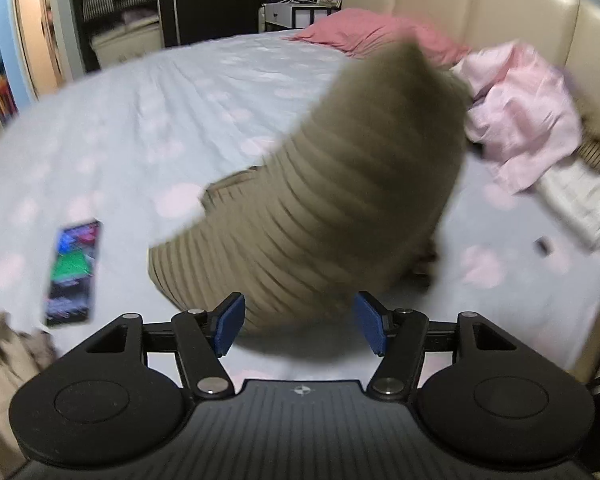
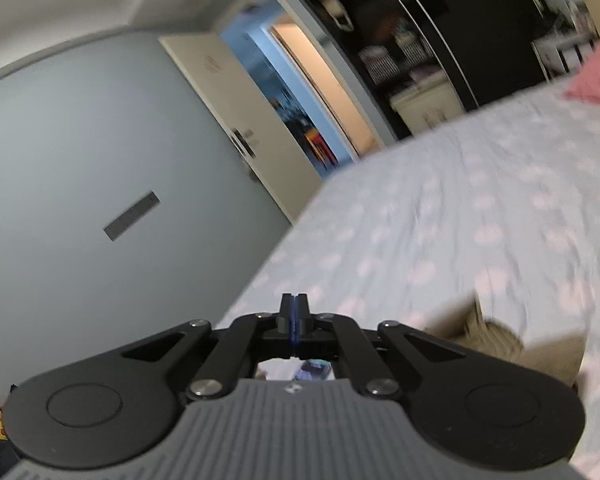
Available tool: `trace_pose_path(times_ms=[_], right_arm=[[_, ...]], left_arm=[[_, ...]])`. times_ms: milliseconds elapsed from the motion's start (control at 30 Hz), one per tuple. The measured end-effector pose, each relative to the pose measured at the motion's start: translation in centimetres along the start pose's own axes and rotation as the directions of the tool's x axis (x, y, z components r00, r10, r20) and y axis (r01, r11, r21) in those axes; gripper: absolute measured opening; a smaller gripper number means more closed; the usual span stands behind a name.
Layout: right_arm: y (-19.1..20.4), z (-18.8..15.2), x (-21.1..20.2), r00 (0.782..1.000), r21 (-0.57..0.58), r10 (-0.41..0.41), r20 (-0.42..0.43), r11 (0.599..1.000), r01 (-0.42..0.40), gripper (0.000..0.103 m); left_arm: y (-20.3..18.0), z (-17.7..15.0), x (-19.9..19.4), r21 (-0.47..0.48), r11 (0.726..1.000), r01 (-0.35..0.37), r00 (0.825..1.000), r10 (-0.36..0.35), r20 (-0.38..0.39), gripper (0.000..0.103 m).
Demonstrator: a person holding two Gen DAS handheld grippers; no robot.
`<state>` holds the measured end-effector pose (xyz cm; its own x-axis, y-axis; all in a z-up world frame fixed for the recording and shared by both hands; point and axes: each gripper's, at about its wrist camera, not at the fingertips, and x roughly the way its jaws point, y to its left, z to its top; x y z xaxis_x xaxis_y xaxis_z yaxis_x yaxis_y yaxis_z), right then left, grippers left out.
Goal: Fold clothes
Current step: 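Lift the shirt with the right gripper and shake it open, then grasp the shirt hem with the left gripper beside the right gripper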
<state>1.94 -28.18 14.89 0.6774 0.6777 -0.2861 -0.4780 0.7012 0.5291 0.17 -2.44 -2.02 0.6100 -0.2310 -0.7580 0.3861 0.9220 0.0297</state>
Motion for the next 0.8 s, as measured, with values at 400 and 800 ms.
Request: trace_pose_path(times_ms=[400, 800], right_arm=[[-6.1, -5.0, 4.8, 0.907, -0.035, -0.287, -0.309, 0.956, 0.29, 0.037], [-14.5, -9.3, 6.8, 0.76, -0.026, -0.422, -0.493, 0.881, 0.472, 0.049]], left_arm=[[2.8, -1.0, 2.1, 0.004, 1.0, 0.022, 0.998, -0.022, -0.057, 0.059], [7.5, -0.4, 7.6, -0.024, 0.996, 0.084, 0.989, -0.087, -0.119, 0.06]])
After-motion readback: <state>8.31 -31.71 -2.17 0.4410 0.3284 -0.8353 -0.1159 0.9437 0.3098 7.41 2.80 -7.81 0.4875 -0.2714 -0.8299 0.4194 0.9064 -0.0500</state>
